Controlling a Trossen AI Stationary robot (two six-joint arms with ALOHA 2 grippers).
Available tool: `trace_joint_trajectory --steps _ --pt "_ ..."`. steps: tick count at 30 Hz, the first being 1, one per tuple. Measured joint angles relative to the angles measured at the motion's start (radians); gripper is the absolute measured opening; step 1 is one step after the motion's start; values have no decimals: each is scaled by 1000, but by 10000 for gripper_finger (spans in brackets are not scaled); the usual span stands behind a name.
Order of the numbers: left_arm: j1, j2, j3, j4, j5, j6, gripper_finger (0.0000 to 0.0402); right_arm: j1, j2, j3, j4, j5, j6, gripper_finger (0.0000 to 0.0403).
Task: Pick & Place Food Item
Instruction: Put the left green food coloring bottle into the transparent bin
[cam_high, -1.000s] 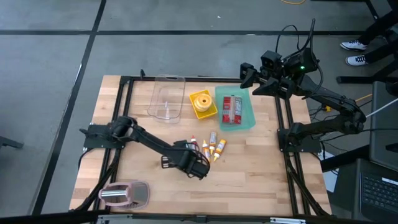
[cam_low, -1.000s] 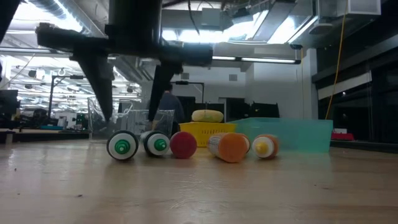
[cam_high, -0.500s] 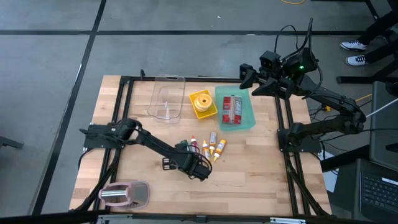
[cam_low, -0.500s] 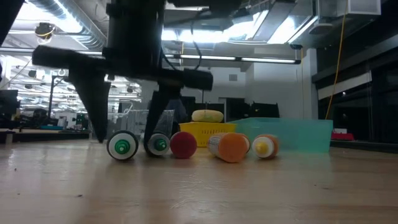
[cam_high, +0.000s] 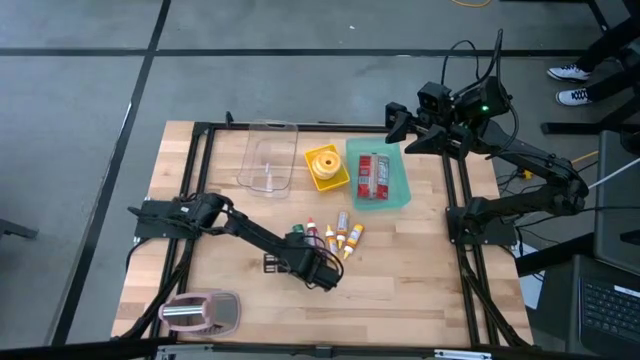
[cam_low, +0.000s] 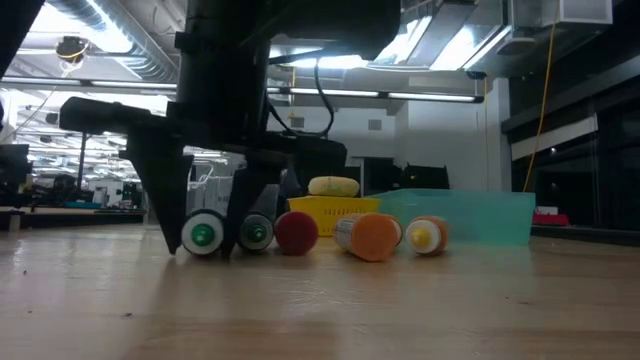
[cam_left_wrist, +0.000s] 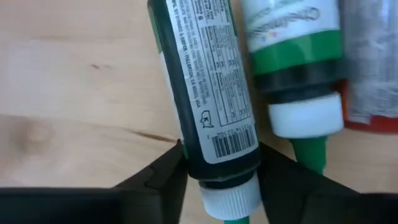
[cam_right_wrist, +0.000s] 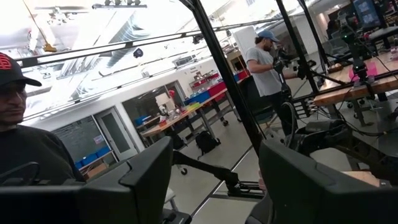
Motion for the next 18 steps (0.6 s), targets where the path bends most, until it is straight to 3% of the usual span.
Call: trace_joint_trajectory --steps 10,13,18 --pt "-9 -30 -3 6 -24 28 138 0 0 0 0 0 -4 237" --pt "-20 -89 -3 -35 -96 9 138 0 0 0 0 0 -11 237" --pt "-36 -225 -3 -167 -317 -5 138 0 0 0 0 10 -22 237"
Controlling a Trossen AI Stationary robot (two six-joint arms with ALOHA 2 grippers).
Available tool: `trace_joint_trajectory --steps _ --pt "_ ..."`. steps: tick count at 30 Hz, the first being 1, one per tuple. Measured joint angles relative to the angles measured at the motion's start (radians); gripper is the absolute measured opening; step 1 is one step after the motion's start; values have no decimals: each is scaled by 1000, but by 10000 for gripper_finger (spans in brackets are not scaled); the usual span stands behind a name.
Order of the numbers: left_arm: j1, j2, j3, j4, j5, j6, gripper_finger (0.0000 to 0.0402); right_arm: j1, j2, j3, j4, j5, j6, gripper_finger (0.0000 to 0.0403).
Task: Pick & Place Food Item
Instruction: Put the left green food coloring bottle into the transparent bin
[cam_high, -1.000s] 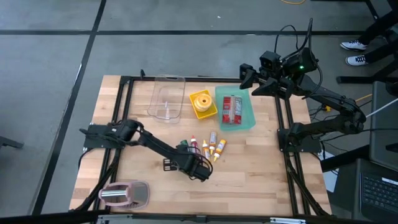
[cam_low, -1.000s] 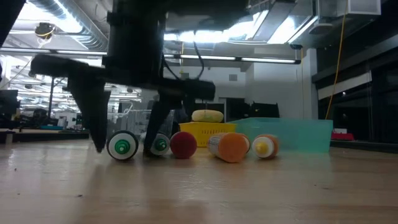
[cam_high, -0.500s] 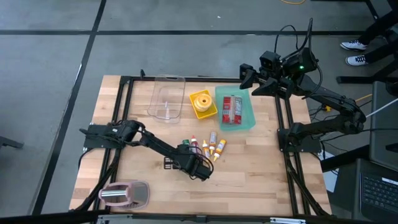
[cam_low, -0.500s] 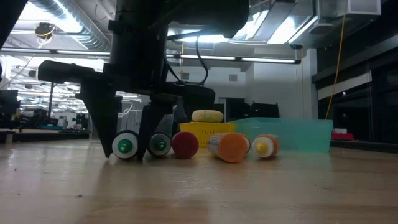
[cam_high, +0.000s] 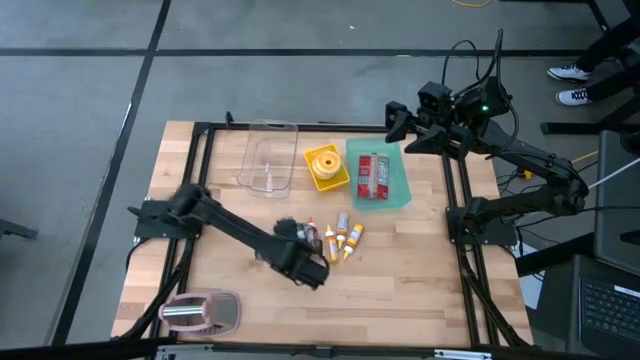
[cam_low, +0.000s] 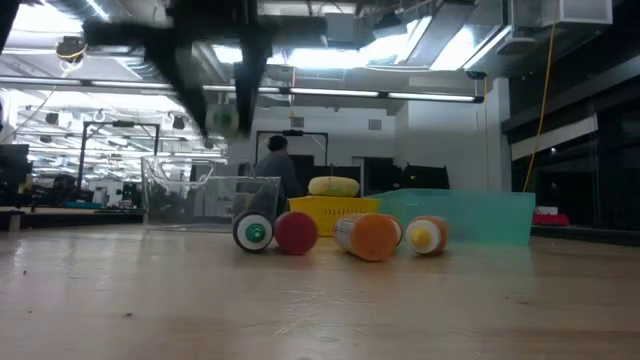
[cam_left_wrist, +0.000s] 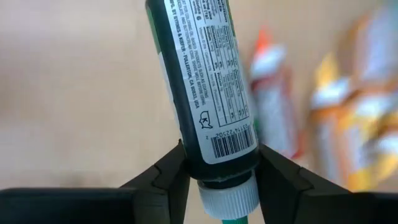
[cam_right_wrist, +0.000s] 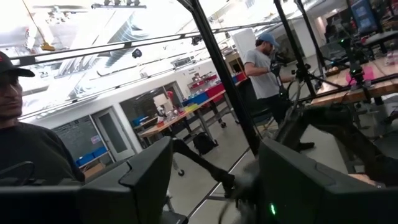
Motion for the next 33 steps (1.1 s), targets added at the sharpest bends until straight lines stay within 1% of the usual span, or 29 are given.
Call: trace_joint_trajectory --steps 2,5,8,11,15,20,24,27,30,33 --pt "3 -67 1 -74 -95 29 138 0 0 0 0 6 -15 237" --pt "29 -163 1 -200 -174 97 138 0 0 0 0 14 -27 237" --pt "88 -284 -20 -188 -260 317 138 0 0 0 0 17 -41 237" --pt "184 -377 -26 -199 -291 491 138 -1 0 0 0 21 -46 237" --pt "334 -464 -31 -191 -305 780 138 -1 0 0 1 24 -50 237" --pt "528 -512 -31 -148 -199 1217 138 -1 0 0 1 24 -51 237" --pt "656 -516 -31 -60 -33 1615 138 -1 0 0 1 32 -76 237" --pt "736 -500 -31 4 69 1878 138 -1 0 0 1 80 -81 237" --pt "817 -471 -31 20 140 2106 138 -2 0 0 0 137 -105 237" --pt "900 -432 -31 6 184 2305 138 -1 0 0 0 227 -113 237"
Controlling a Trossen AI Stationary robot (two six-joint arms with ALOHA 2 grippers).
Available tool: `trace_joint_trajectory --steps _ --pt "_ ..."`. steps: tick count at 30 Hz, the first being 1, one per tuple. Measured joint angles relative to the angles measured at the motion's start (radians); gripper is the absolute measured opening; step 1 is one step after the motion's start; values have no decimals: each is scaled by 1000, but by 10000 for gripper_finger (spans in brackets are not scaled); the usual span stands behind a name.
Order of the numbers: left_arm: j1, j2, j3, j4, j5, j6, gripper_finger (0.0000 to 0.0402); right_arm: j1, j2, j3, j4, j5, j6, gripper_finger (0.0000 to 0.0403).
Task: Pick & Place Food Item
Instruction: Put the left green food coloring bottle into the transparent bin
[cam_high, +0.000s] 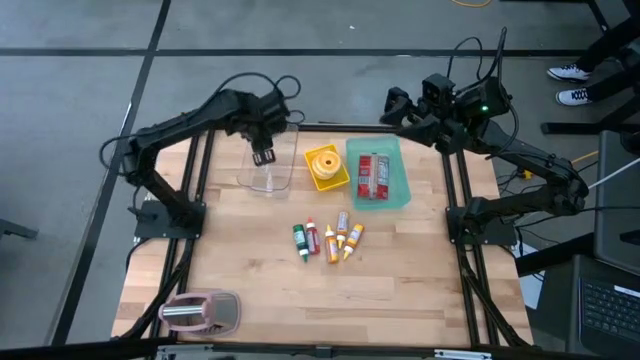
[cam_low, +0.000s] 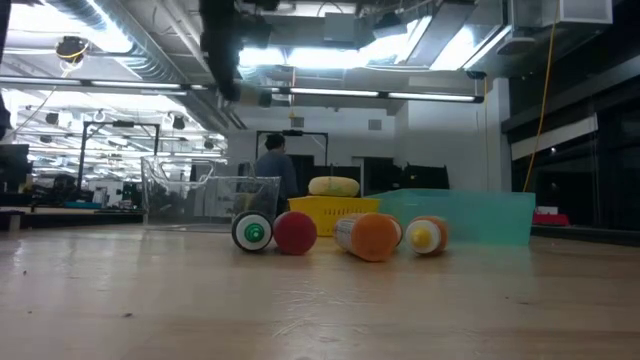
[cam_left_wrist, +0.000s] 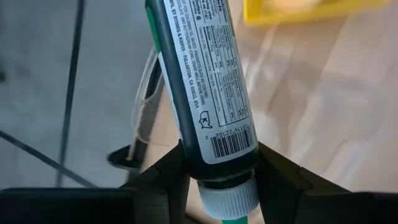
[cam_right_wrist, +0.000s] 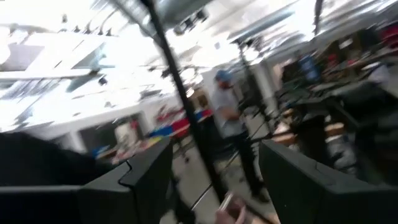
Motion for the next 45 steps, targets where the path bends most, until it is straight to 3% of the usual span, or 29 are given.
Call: trace_joint_trajectory --steps 6,12,21,36,42,45 --pt "125 103 0 21 24 334 138 0 0 0 0 114 -38 237" --pt "200 236 0 75 51 496 138 0 0 0 -2 149 -38 237" --pt "252 380 0 162 101 542 138 0 0 0 -25 132 -10 237" --pt "284 427 0 193 75 582 139 0 0 0 -75 73 26 237" --pt "296 427 0 198 71 552 230 0 0 0 -75 61 27 237" --pt "296 427 0 199 54 539 246 0 0 0 -75 58 26 237"
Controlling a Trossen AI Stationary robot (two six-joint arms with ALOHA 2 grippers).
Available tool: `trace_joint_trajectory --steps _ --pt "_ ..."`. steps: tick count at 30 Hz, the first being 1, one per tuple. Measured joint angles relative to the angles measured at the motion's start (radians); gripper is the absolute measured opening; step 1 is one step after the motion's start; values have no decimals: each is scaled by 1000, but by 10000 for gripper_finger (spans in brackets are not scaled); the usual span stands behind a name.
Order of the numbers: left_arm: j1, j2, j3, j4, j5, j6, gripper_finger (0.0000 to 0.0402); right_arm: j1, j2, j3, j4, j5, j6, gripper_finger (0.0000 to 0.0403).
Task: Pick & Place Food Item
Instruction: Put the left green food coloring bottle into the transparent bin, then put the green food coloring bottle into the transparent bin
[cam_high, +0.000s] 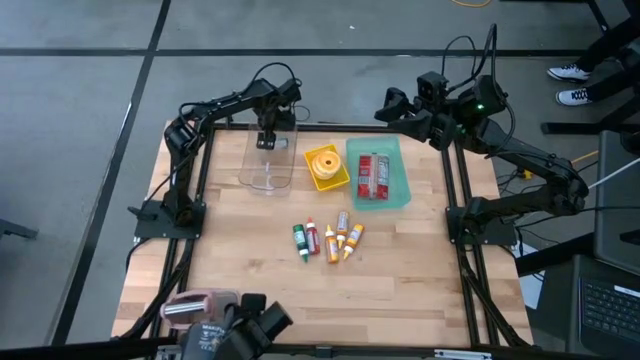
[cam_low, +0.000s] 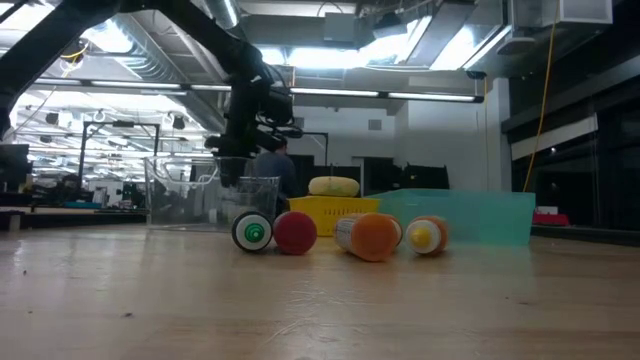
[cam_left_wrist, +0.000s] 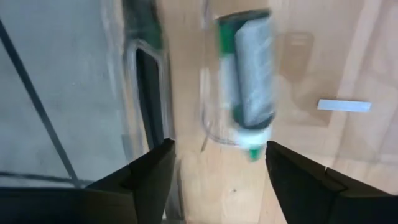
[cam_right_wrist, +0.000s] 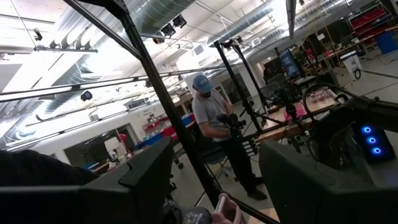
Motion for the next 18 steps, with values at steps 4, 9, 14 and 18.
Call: trace_joint_trajectory --steps 4,9,14,18 --pt "-2 0 0 -1 -32 -48 241 0 0 0 0 0 0 237" --pt "-22 0 0 -12 -24 -148 223 0 0 0 0 0 -7 237" --pt "-67 -2 0 -16 91 -273 209 0 0 0 0 0 -10 237" --pt "-109 -3 0 -16 280 -471 208 0 0 0 0 -11 -25 237"
